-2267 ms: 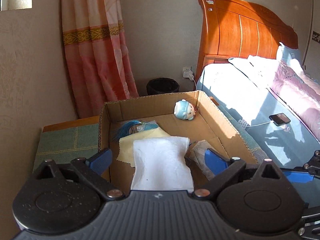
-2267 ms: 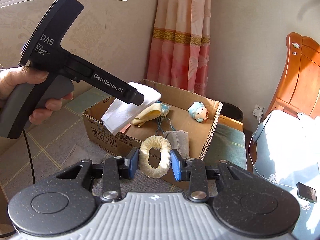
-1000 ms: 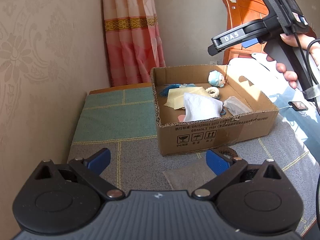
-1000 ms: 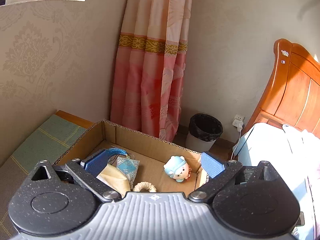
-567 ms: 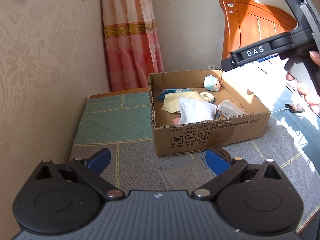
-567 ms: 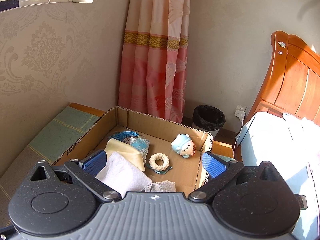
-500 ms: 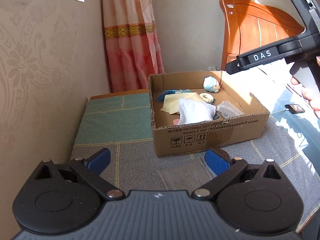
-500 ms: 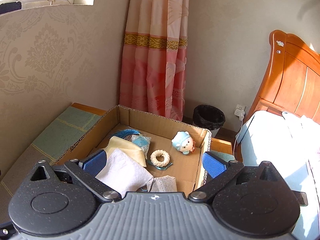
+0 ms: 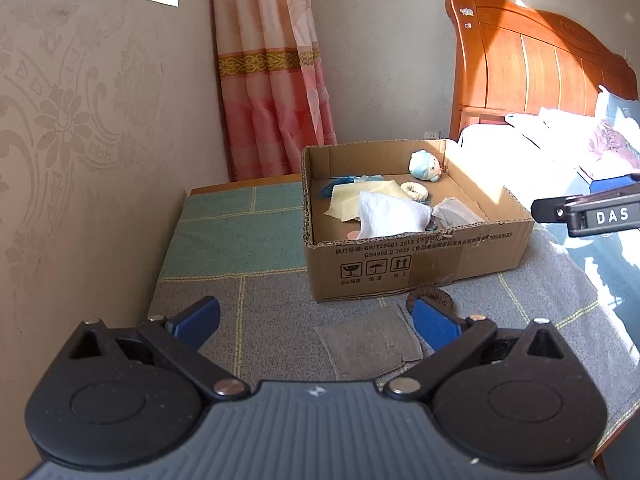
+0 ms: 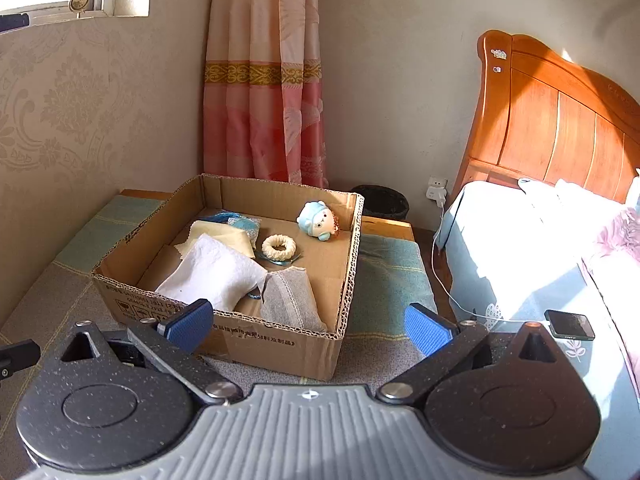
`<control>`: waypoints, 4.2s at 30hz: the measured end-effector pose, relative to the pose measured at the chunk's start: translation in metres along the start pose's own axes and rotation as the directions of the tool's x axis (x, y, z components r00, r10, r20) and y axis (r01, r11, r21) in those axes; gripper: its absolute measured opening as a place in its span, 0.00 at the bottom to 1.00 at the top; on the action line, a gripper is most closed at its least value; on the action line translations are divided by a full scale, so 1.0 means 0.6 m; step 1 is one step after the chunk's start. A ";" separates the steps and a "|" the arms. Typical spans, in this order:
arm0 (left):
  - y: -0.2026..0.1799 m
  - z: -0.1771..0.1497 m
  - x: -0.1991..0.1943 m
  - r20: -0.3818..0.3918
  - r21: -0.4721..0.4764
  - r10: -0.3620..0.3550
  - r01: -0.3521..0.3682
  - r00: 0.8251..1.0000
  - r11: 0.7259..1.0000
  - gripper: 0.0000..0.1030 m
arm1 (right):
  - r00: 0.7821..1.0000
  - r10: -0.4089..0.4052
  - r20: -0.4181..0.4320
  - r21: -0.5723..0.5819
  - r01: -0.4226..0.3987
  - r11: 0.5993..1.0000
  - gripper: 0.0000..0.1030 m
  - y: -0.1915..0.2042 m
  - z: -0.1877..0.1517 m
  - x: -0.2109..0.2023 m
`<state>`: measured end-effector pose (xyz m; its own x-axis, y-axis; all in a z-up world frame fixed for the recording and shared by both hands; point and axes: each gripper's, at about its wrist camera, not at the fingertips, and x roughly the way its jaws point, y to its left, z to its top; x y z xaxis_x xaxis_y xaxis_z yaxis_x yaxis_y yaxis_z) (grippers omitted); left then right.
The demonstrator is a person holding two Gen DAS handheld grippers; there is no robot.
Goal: Organize soft objects
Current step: 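Move left tool to flat grey sachet while right tool approaches brown scrunchie, then grasp flat grey sachet with left tool while right tool grasps brown scrunchie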
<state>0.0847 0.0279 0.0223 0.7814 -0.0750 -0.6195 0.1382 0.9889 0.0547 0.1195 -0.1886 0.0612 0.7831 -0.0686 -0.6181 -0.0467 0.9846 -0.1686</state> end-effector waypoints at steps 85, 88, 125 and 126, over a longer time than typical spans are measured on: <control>0.000 -0.051 0.178 -0.265 0.004 -0.084 0.089 0.961 0.996 0.99 | 0.985 0.063 -0.160 0.026 -0.060 0.998 1.00 0.042 -0.142 0.155; -0.003 -0.054 0.180 -0.257 0.014 -0.107 0.115 0.960 0.993 1.00 | 0.986 0.063 -0.155 0.027 -0.059 0.998 1.00 0.042 -0.144 0.155; -0.010 -0.047 0.178 -0.211 0.033 -0.141 0.151 0.967 0.988 0.75 | 0.976 0.159 -0.146 -0.059 -0.169 0.984 0.58 0.090 -0.122 0.147; -0.011 -0.046 0.177 -0.212 0.035 -0.142 0.153 0.967 0.988 0.74 | 0.977 0.152 -0.148 -0.059 -0.162 0.985 0.55 0.090 -0.120 0.147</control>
<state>0.1499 0.0167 -0.0657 0.6070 -0.1856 -0.7727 0.2773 0.9607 -0.0129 0.1410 -0.1530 -0.0577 0.6662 0.0586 -0.7435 -0.2092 0.9716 -0.1109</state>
